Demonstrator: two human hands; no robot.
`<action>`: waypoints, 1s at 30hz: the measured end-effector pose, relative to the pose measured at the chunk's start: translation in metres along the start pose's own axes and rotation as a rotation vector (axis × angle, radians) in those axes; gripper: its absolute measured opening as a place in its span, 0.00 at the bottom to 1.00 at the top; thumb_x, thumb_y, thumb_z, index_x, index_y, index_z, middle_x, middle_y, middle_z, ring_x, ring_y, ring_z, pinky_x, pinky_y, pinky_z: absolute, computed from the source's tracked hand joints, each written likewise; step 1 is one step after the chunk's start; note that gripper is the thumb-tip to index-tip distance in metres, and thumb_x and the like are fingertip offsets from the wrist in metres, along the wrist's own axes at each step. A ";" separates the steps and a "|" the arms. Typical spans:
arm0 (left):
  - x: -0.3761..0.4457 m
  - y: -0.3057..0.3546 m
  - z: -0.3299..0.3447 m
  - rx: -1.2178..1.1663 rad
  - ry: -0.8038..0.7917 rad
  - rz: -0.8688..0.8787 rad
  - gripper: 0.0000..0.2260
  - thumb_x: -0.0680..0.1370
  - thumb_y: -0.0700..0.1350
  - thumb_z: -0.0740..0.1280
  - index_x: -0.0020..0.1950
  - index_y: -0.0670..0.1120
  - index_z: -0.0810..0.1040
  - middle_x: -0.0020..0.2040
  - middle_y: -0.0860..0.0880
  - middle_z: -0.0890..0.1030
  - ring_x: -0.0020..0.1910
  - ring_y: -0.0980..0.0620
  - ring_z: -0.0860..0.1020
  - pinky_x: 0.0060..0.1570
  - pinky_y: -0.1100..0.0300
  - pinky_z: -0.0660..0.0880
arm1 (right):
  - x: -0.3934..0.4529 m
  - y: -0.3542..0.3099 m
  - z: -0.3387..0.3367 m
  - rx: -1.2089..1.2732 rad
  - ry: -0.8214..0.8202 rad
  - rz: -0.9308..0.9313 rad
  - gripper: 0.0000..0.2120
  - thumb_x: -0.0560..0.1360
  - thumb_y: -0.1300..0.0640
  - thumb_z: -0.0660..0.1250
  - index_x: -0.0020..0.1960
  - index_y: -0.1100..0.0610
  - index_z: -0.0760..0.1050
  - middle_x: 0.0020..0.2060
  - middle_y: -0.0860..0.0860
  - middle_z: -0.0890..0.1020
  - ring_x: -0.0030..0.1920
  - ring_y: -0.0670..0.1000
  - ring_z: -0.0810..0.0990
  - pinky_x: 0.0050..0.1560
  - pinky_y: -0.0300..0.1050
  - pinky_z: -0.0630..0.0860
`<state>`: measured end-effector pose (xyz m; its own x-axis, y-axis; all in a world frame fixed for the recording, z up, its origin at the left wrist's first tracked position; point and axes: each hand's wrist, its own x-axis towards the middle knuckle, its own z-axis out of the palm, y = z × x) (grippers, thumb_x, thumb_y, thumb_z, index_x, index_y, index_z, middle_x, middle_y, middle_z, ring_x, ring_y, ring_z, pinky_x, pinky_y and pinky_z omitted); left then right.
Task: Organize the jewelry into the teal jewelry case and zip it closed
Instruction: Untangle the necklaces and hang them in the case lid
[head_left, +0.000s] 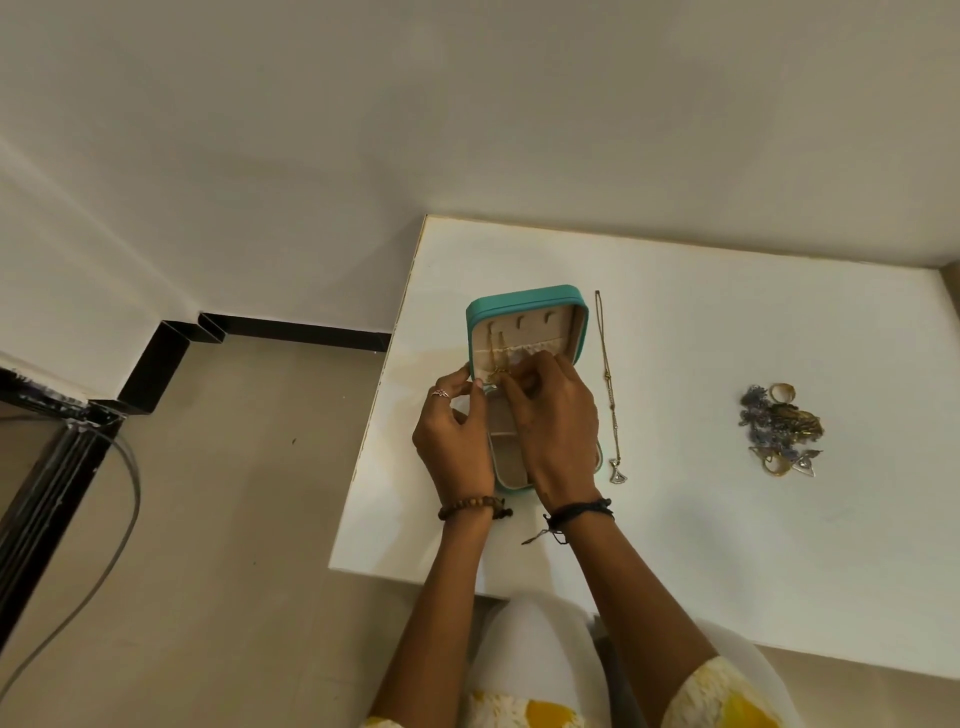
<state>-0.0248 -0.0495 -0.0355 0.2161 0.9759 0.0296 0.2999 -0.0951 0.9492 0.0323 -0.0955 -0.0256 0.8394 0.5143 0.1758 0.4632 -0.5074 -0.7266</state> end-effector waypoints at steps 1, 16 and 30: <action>0.000 0.000 0.000 -0.001 0.001 0.001 0.11 0.74 0.40 0.67 0.56 0.41 0.78 0.47 0.47 0.81 0.27 0.57 0.69 0.29 0.76 0.70 | -0.001 0.000 -0.001 0.012 -0.002 0.003 0.09 0.74 0.54 0.67 0.49 0.60 0.75 0.45 0.54 0.80 0.39 0.48 0.75 0.36 0.28 0.65; -0.034 0.037 -0.024 0.098 -0.100 0.163 0.04 0.74 0.42 0.67 0.48 0.43 0.77 0.41 0.50 0.78 0.34 0.54 0.74 0.34 0.75 0.70 | -0.036 0.021 -0.080 0.248 0.189 0.260 0.01 0.74 0.59 0.68 0.44 0.55 0.76 0.40 0.48 0.80 0.38 0.38 0.75 0.38 0.25 0.69; -0.132 0.062 0.010 0.642 -0.684 -0.119 0.10 0.80 0.43 0.57 0.54 0.42 0.76 0.53 0.44 0.80 0.52 0.49 0.78 0.51 0.61 0.74 | -0.055 0.055 -0.097 -0.057 -0.174 0.372 0.08 0.73 0.49 0.68 0.44 0.54 0.77 0.41 0.48 0.78 0.40 0.46 0.74 0.38 0.35 0.67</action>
<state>-0.0257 -0.1861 0.0159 0.5884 0.6785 -0.4397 0.7650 -0.2912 0.5745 0.0387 -0.2187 -0.0108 0.8942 0.3953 -0.2100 0.1564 -0.7155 -0.6808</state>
